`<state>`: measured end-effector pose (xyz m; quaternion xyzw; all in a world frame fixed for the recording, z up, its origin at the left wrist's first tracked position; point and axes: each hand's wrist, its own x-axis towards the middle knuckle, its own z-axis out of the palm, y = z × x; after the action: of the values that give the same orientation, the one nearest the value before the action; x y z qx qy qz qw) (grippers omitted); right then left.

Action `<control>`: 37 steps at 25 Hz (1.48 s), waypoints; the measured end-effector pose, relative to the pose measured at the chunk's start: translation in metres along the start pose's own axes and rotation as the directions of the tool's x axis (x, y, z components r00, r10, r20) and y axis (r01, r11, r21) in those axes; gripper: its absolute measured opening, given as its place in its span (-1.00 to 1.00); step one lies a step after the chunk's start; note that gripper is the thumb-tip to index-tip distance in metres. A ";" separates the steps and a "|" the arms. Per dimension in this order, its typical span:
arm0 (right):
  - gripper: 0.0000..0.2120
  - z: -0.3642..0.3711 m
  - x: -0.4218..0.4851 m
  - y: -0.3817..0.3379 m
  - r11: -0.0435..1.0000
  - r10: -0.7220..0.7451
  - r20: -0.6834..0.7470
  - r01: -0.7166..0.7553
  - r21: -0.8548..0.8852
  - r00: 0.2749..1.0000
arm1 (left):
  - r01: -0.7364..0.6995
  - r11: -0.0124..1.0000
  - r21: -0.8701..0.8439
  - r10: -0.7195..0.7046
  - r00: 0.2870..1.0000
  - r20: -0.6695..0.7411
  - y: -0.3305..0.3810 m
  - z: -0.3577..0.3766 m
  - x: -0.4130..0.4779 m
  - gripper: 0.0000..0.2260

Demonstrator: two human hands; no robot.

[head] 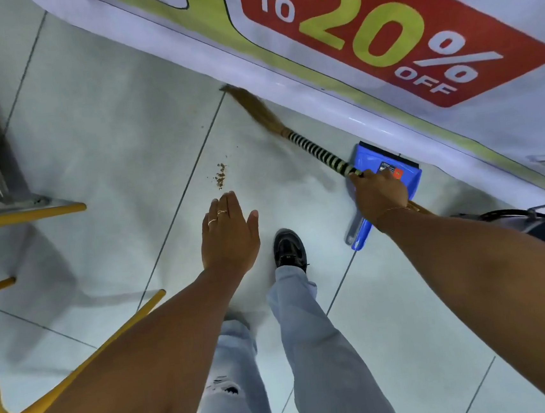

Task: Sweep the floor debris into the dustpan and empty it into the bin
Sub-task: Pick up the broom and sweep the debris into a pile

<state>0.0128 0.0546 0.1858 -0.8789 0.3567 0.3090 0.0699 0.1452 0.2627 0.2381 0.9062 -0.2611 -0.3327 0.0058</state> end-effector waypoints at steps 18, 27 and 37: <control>-0.56 0.066 -0.203 -0.181 0.898 -0.085 -0.010 0.080 0.432 0.996 | -0.076 0.997 0.019 0.078 0.987 -0.140 -0.154 -0.019 -0.061 -0.49; -0.65 0.087 -0.224 -0.400 0.718 -0.099 0.473 -0.267 0.643 0.875 | -0.130 0.987 0.099 0.139 0.987 -0.085 -0.255 -0.013 -0.082 -0.51; -0.64 0.114 -0.241 -0.404 0.616 0.072 0.487 -0.423 0.665 0.870 | -0.167 0.979 0.119 0.172 0.984 -0.036 -0.282 -0.002 -0.084 -0.50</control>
<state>0.0939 0.5309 0.1983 -0.6228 0.5494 0.3178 0.4574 0.2244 0.5462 0.2380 0.8869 -0.3559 -0.2941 -0.0121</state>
